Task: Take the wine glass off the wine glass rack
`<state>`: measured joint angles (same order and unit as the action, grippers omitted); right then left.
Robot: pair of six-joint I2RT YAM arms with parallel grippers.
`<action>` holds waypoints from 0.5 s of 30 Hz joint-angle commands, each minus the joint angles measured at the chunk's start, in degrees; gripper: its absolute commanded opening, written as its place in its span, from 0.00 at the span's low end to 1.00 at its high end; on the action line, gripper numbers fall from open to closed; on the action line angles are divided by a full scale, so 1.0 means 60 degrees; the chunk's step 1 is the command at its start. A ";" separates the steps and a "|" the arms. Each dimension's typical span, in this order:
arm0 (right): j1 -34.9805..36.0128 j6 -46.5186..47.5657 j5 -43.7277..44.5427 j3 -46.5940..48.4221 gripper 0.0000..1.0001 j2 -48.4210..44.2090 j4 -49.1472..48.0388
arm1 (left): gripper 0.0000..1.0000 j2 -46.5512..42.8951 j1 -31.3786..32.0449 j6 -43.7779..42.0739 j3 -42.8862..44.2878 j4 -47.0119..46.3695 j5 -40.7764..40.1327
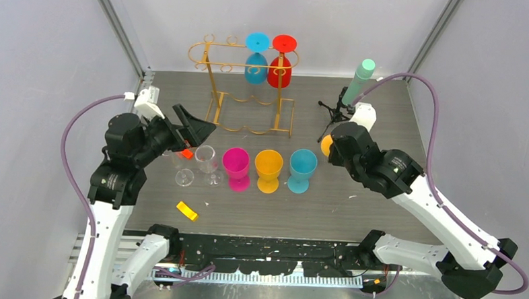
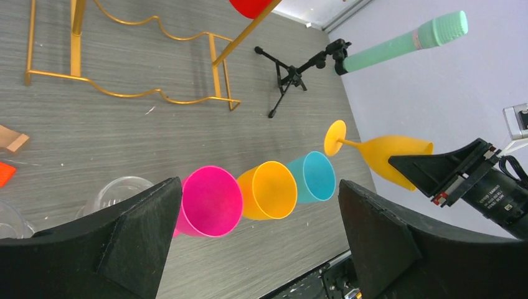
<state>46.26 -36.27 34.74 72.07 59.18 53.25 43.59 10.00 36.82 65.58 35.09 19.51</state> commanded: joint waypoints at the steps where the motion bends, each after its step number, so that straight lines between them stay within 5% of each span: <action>1: -0.0540 0.0408 -0.0769 -0.0191 0.00 -0.0180 0.0361 | 1.00 0.0156 -0.0041 -0.0279 0.0221 -0.0304 -0.0123; 6: -0.1873 0.0625 -0.2324 -0.0529 0.00 0.0024 0.0348 | 1.00 0.0469 -0.0040 -0.0362 0.0232 -0.0491 -0.0104; 15: -0.2375 0.0676 -0.3779 -0.0785 0.00 0.0876 0.0276 | 1.00 0.0728 -0.0041 -0.0206 0.0213 -0.1029 -0.0176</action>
<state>32.80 -33.08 17.19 68.34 63.13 55.94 47.70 10.02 35.90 65.58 32.86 18.96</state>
